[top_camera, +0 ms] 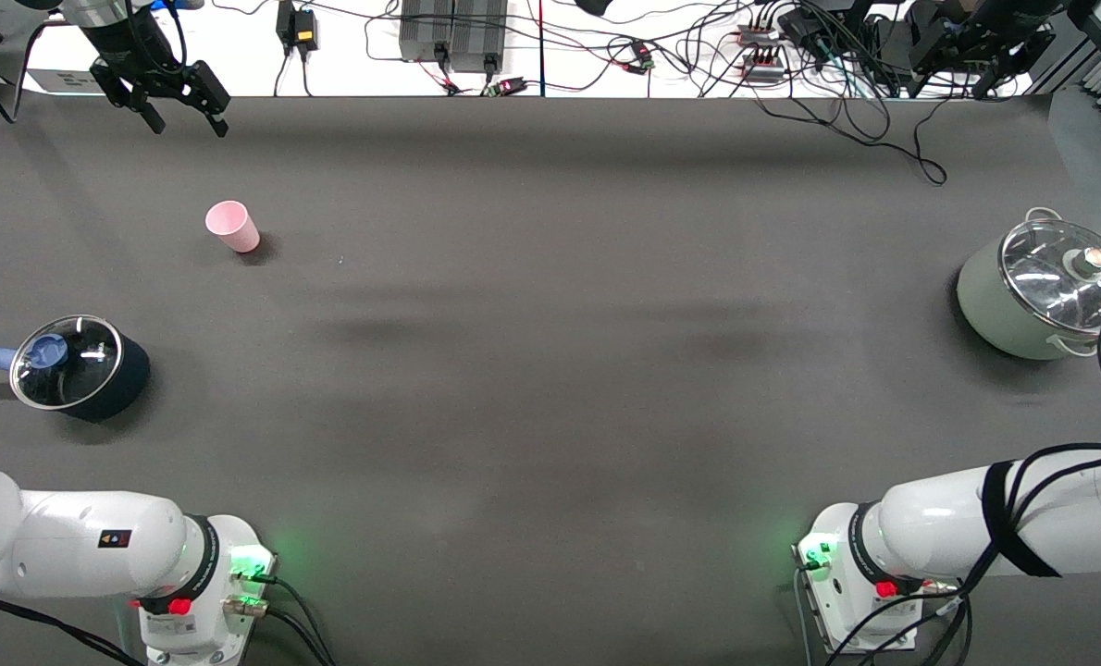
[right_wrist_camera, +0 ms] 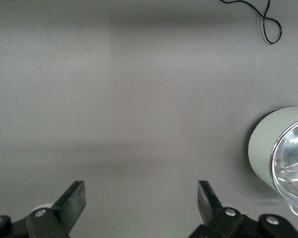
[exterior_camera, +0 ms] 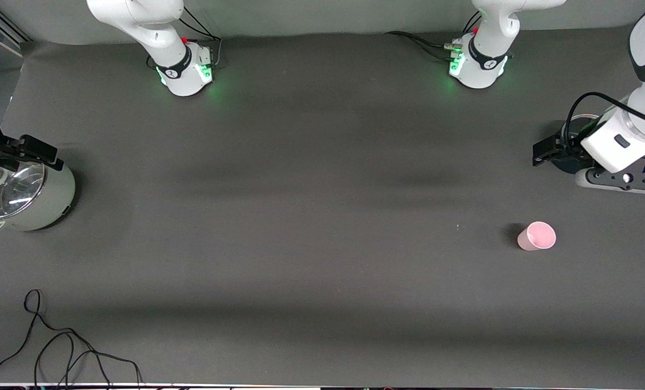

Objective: Transfer pink cup from left to right arm

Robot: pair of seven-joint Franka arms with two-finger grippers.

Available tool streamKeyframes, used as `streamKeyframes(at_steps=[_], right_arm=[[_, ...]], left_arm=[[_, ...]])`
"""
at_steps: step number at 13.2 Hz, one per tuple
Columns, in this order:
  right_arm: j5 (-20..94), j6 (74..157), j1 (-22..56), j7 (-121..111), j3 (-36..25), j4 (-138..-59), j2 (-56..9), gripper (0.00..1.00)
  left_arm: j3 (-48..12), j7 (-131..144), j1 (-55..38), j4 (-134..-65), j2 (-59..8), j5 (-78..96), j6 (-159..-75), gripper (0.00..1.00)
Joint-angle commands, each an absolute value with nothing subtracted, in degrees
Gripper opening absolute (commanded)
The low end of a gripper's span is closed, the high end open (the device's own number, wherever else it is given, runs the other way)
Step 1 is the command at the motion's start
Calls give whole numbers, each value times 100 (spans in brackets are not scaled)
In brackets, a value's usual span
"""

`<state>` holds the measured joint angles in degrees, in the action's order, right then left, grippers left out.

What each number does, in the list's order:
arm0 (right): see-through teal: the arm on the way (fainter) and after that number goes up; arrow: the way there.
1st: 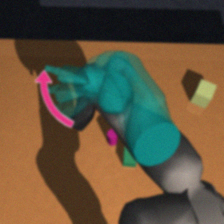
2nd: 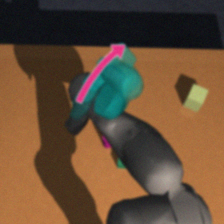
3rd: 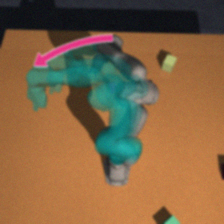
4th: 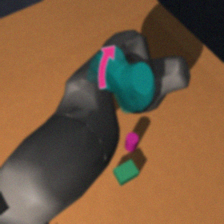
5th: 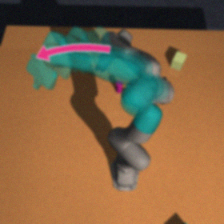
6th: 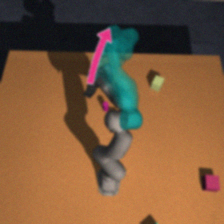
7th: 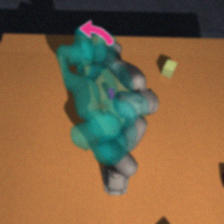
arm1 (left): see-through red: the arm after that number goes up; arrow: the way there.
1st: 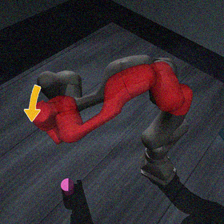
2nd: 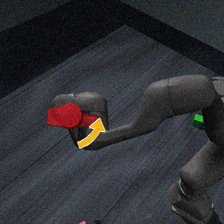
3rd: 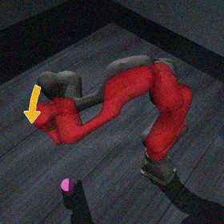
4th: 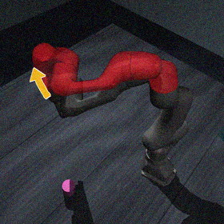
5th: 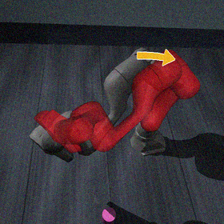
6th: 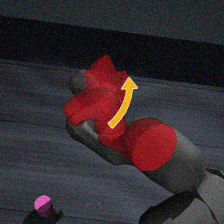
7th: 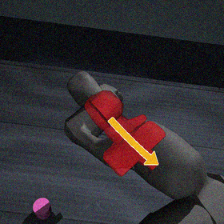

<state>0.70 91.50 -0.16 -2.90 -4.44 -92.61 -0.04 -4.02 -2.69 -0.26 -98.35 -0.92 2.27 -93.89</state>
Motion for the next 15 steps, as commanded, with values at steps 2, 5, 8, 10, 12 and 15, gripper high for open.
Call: streamKeyframes(at_steps=[2, 5, 8, 10, 12, 15], right_arm=[[18, 9105, 44, -369, -475, -9149, -44, 100], [18, 9097, 53, -369, -475, -9149, -44, 100], [18, 9097, 53, -378, -466, -9149, -44, 100], [18, 9097, 53, -413, -466, -9141, -18, 100], [18, 9097, 53, -422, -466, -9141, -9, 100], [18, 9097, 53, -439, -475, -9141, 17, 100]], left_arm=[[-404, -343, -17, -9747, -114, 255, -9255, 100], [-404, -465, 0, -9730, -123, 255, -9150, 100], [-404, -1394, 306, -9712, -184, 255, -9026, 100], [-404, -2193, 640, -9703, -272, 264, -9070, 100], [-404, -3115, 974, -9703, -395, 272, -9166, 100], [-404, -4696, 1467, -9703, -658, 360, -9535, 100]])
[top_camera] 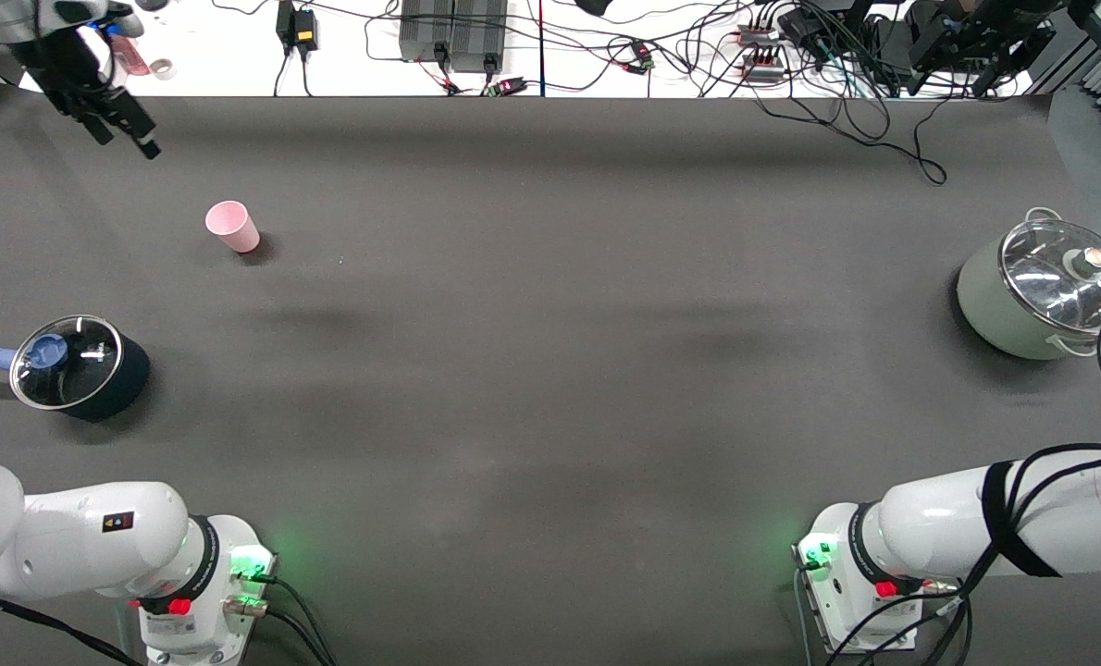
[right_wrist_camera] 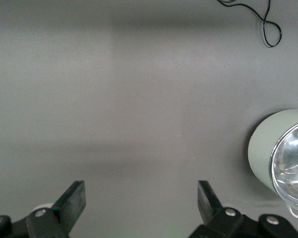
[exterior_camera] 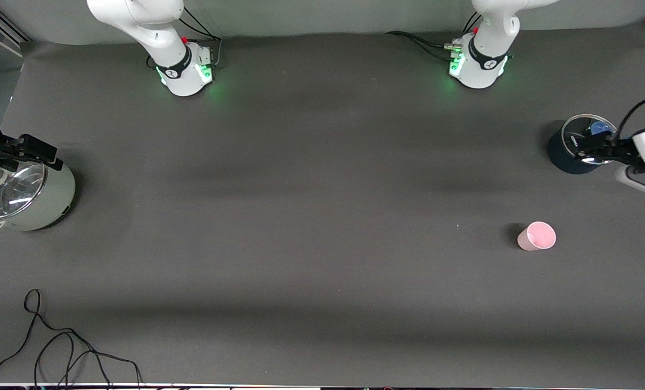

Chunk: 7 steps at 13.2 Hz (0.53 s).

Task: Transfer pink cup from left to right arm
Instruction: 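Lower the left gripper toward the pink cup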

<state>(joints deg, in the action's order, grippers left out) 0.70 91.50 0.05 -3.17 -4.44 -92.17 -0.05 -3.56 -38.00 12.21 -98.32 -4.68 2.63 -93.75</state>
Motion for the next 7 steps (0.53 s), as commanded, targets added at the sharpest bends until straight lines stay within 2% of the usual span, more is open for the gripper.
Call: streamKeyframes(at_steps=[1, 7], right_arm=[[18, 9097, 53, -439, -475, -9141, 18, 100], [18, 9079, 53, -431, -475, -9149, 18, 100]], left_arm=[[-404, -5224, 1581, -9703, -764, 360, -9693, 100], [-404, -7730, 2310, -9703, -1606, 1132, -10265, 100]])
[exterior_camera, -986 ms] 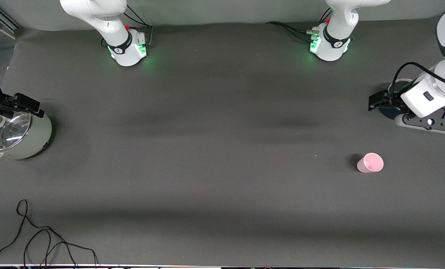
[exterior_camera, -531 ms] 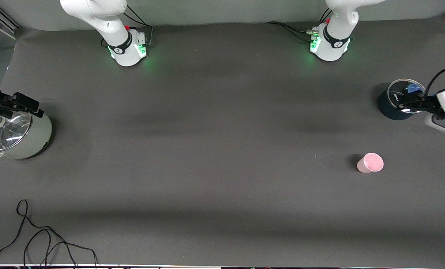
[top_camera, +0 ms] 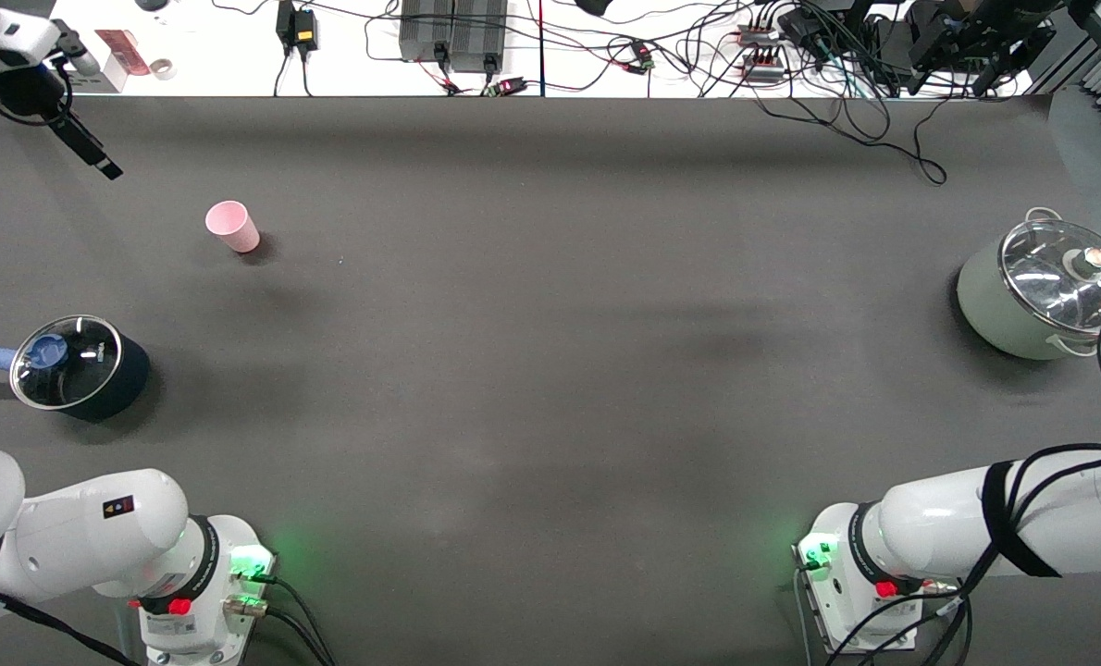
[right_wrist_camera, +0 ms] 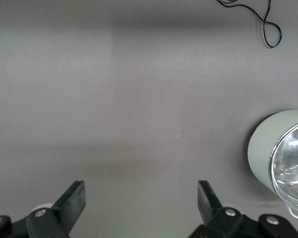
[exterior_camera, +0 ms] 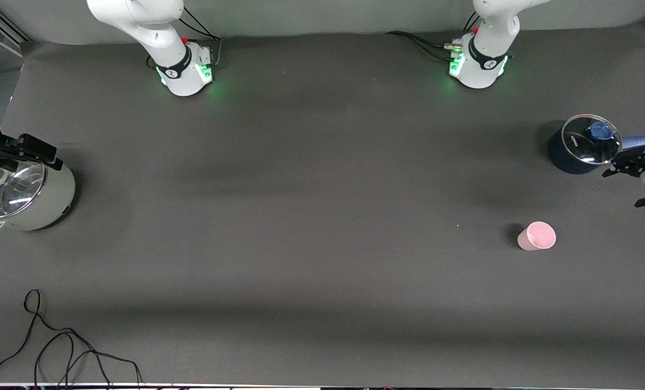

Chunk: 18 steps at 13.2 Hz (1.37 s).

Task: Transfer pink cup from left to right arm
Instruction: 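Lower the left gripper toward the pink cup, then close the left gripper on the pink cup's side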

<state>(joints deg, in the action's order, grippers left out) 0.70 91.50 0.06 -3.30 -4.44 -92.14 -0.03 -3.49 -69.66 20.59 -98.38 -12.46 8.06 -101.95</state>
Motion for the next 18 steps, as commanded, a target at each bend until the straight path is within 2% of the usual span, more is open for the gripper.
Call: streamKeyframes(at_steps=[1, 5, 12, 18], right_arm=[[18, 9070, 53, -431, -475, -9149, 18, 100], [18, 9070, 53, -439, -475, -9141, 26, 100], [18, 9062, 53, -439, -475, -9149, 35, 100], [18, 9062, 79, -439, -475, -9158, 44, 100]], left_arm=[[-404, -8152, 2477, -9703, -1826, 1351, -10353, 99], [-404, -9937, 2856, -9677, -2617, 2327, -10652, 99], [-422, -12451, 3331, -9449, -3953, 3996, -10635, 99], [-448, -13411, 3357, -9431, -4385, 4956, -10600, 99]])
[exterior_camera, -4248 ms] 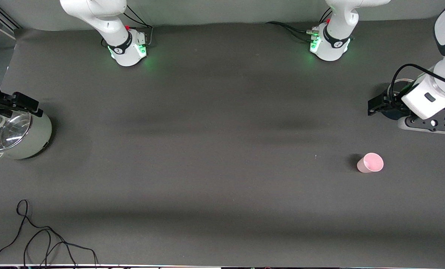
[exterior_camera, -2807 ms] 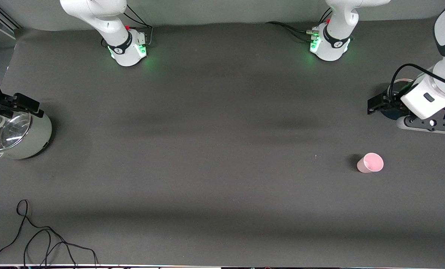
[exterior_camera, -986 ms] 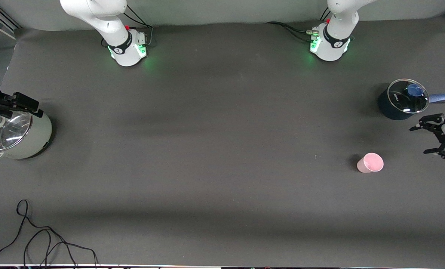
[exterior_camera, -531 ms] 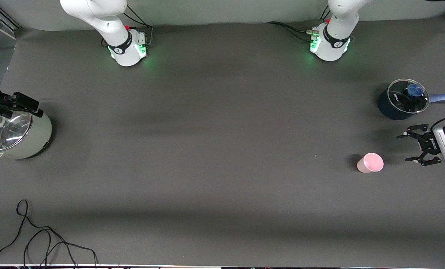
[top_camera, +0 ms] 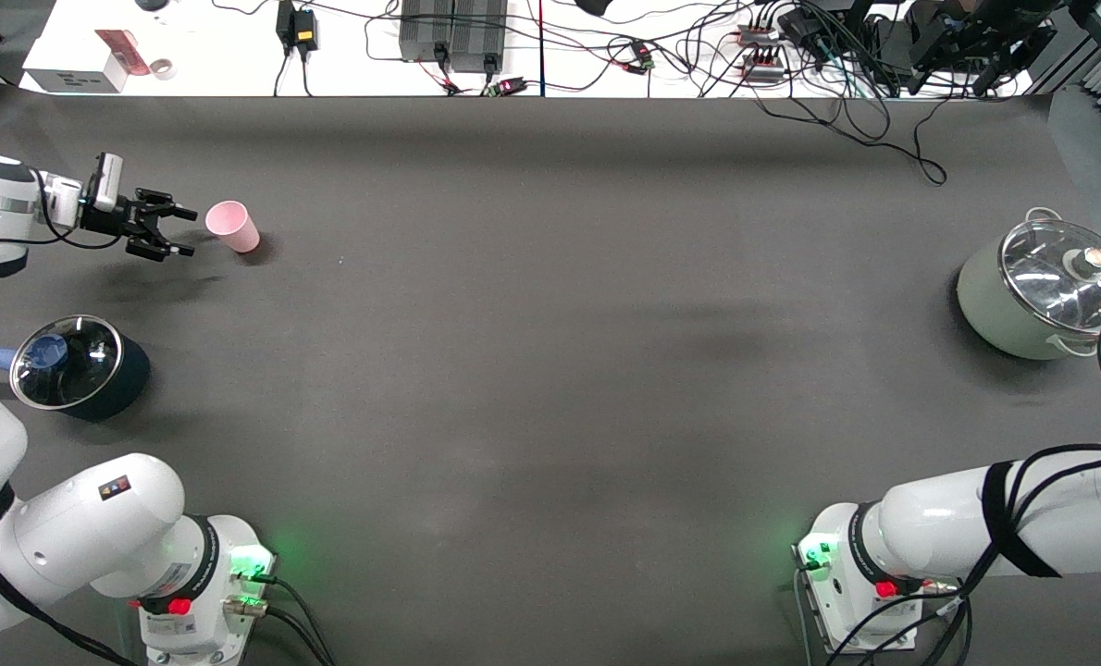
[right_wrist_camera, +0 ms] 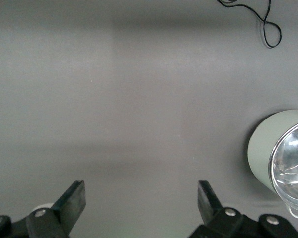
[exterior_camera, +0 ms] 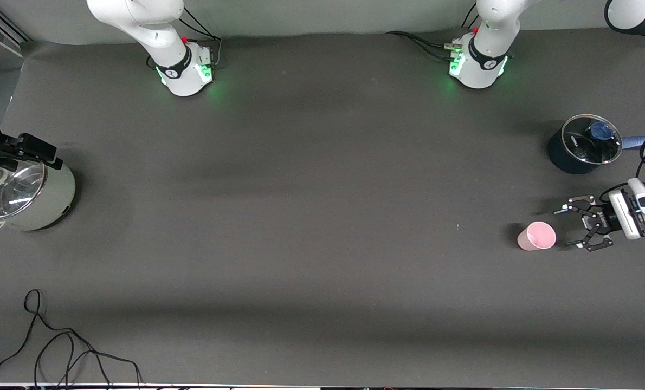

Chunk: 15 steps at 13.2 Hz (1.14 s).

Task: Transfer pink cup from left to right arm
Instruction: 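Close the left gripper on the pink cup's side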

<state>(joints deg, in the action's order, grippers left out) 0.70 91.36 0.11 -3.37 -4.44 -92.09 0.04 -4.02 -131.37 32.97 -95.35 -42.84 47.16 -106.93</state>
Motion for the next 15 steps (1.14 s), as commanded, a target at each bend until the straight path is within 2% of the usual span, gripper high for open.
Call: streamKeyframes(at_steps=[1, 15], right_arm=[[18, 9062, 79, -439, -475, -9167, 35, 100], [18, 9070, 88, -439, -475, -9167, -9, 100]], left_arm=[[-457, -13656, 3357, -9431, -4455, 5175, -10600, 99], [-975, -13913, 3270, -9273, -5150, 5836, -10652, 99]])
